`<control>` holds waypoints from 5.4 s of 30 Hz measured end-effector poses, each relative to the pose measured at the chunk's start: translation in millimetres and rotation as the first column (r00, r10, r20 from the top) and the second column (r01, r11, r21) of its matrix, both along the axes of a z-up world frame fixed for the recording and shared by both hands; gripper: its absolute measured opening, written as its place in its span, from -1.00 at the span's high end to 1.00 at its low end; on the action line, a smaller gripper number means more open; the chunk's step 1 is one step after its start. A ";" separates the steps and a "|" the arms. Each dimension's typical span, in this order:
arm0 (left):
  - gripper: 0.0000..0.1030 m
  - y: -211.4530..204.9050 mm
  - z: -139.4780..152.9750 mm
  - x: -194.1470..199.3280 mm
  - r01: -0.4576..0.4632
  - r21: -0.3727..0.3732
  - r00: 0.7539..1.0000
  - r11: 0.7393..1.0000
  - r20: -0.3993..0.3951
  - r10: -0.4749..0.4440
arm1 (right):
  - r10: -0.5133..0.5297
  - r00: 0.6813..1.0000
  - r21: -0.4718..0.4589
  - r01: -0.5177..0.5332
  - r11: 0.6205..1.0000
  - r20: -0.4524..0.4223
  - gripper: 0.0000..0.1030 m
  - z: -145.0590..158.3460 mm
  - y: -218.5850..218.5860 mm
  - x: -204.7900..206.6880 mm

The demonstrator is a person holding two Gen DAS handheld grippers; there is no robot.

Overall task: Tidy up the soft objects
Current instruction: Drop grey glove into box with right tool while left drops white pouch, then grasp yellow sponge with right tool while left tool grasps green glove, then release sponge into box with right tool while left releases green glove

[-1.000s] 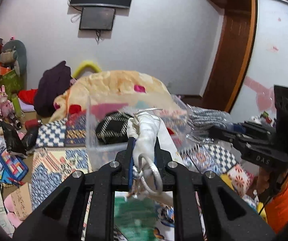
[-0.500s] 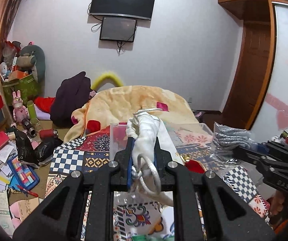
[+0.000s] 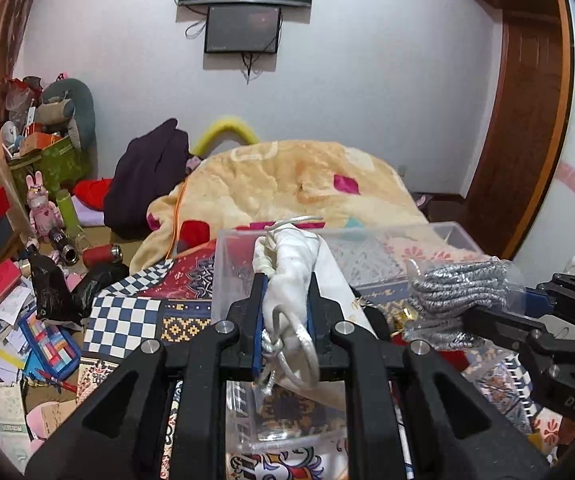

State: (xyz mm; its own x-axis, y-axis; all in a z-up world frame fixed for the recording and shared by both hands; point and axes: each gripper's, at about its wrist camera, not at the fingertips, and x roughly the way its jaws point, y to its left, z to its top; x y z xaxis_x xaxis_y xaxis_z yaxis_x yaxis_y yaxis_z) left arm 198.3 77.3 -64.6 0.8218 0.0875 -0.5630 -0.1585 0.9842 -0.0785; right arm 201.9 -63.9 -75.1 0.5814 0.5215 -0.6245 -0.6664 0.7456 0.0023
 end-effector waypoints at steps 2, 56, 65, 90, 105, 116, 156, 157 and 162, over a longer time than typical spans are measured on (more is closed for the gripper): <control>0.71 -0.8 -5.5 4.5 0.001 0.006 1.000 1.000 -0.019 0.000 | 0.006 1.000 -0.022 -0.006 1.000 -0.013 0.50 -5.7 5.0 3.5; -0.64 -43.1 -46.6 -151.0 0.109 0.011 0.993 0.994 -0.053 -0.109 | -0.168 0.986 0.057 0.168 0.984 -0.010 -0.38 -34.9 -101.8 -110.7; -0.64 -51.6 -67.9 -169.6 0.096 -0.012 0.993 0.995 -0.075 -0.096 | -0.160 0.985 0.064 0.164 0.984 -0.065 -0.38 -56.0 -117.9 -138.2; 0.65 -43.8 -64.2 -179.0 0.122 -0.078 0.991 0.989 -0.051 -0.127 | -0.237 0.971 0.087 0.237 0.968 -0.013 0.33 -45.6 -127.9 -139.9; 0.66 -36.8 10.2 -142.5 0.106 -0.014 0.991 0.994 0.078 -0.104 | -0.181 0.966 0.150 0.154 0.977 0.187 0.33 24.4 -97.0 -104.5; 0.66 -40.1 35.0 -74.4 0.127 0.017 0.987 0.992 0.100 -0.128 | -0.130 0.970 0.122 0.107 0.987 0.204 0.33 32.9 -65.4 -69.7; 0.36 -57.5 -5.8 -2.3 0.190 -0.059 0.980 0.980 -0.052 -0.193 | -0.142 0.985 -0.042 0.147 0.988 0.097 -0.20 -2.6 -37.5 -18.8; 0.36 -57.7 -2.1 -7.1 0.194 -0.054 0.980 0.980 -0.042 -0.196 | -0.140 0.985 -0.039 0.145 0.989 0.102 -0.21 -0.9 -38.3 -20.7; 0.14 -56.9 14.6 -32.9 0.211 -0.049 0.978 0.976 0.014 -0.210 | -0.130 0.984 0.002 0.131 0.991 0.119 -0.30 9.6 -47.2 -33.2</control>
